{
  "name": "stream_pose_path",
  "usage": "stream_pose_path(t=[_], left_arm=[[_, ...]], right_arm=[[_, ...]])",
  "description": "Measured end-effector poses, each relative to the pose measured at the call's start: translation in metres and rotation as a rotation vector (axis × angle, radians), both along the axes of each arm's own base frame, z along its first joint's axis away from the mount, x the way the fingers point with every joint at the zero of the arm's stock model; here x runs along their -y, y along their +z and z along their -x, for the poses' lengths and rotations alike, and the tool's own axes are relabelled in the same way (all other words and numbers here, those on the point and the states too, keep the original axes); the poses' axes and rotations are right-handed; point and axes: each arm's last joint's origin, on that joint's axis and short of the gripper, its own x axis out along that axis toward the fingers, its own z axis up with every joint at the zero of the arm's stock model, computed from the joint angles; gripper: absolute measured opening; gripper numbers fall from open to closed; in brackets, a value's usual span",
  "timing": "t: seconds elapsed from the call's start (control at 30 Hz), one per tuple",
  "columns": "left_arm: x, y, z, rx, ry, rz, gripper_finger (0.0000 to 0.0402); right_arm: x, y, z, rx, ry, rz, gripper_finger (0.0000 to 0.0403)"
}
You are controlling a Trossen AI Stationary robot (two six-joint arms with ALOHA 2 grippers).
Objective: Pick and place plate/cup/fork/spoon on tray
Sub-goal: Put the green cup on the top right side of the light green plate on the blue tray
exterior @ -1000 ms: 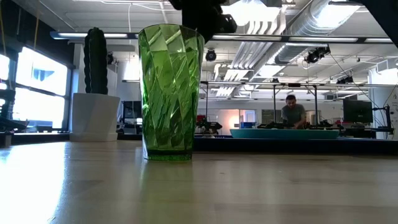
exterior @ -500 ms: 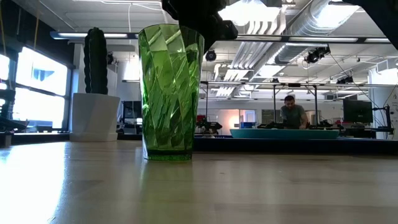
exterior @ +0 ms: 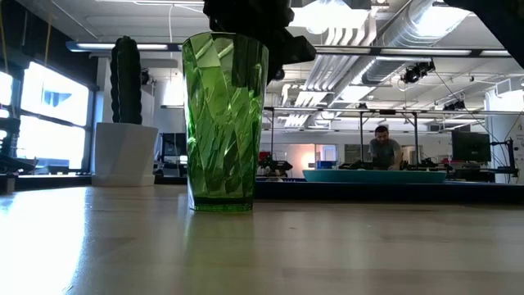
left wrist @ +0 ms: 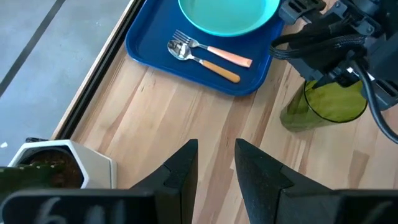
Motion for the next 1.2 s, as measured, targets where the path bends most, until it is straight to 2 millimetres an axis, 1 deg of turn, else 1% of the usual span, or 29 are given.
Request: stream_pose_path(t=[0.07, 0.2, 0.27, 0.37, 0.47, 0.7, 0.8, 1.0, 1.2], left_arm=[[0.0, 0.0, 0.0, -0.003, -0.01, -0.007, 0.0097], [0.0, 0.0, 0.0, -0.005, -0.016, -0.011, 0.0097], [0.0, 0.0, 0.0, -0.006, -0.018, -0.012, 0.0097], [0.0, 0.0, 0.0, -0.01, -0.029, -0.019, 0.0097], [0.0, 0.0, 0.0, -0.015, -0.044, -0.03, 0.0097], [0.0, 0.0, 0.0, -0.023, -0.068, -0.046, 0.0097], [0.0, 0.0, 0.0, -0.028, -0.084, -0.057, 0.0097], [-0.001, 0.001, -0.001, -0.021, -0.078, -0.085, 0.0097], [-0.003, 0.002, -0.001, -0.013, -0.027, -0.156, 0.0097]], right_arm=[[0.0, 0.0, 0.0, -0.001, -0.018, -0.004, 0.0088], [0.001, 0.0, 0.0, -0.001, -0.021, -0.004, 0.0021], [0.001, 0.0, 0.0, -0.001, -0.017, -0.001, 0.0007], [0.001, 0.001, 0.0, 0.003, -0.017, -0.003, 0.0014], [0.002, 0.006, 0.002, 0.013, -0.017, 0.002, 0.0005], [0.012, 0.025, 0.01, 0.061, -0.029, 0.055, 0.0003], [0.018, 0.037, 0.015, 0.087, -0.041, 0.085, 0.0002], [0.036, 0.063, 0.03, 0.123, -0.043, 0.209, 0.0001], [0.064, 0.088, 0.055, 0.09, -0.065, 0.329, 0.0001]])
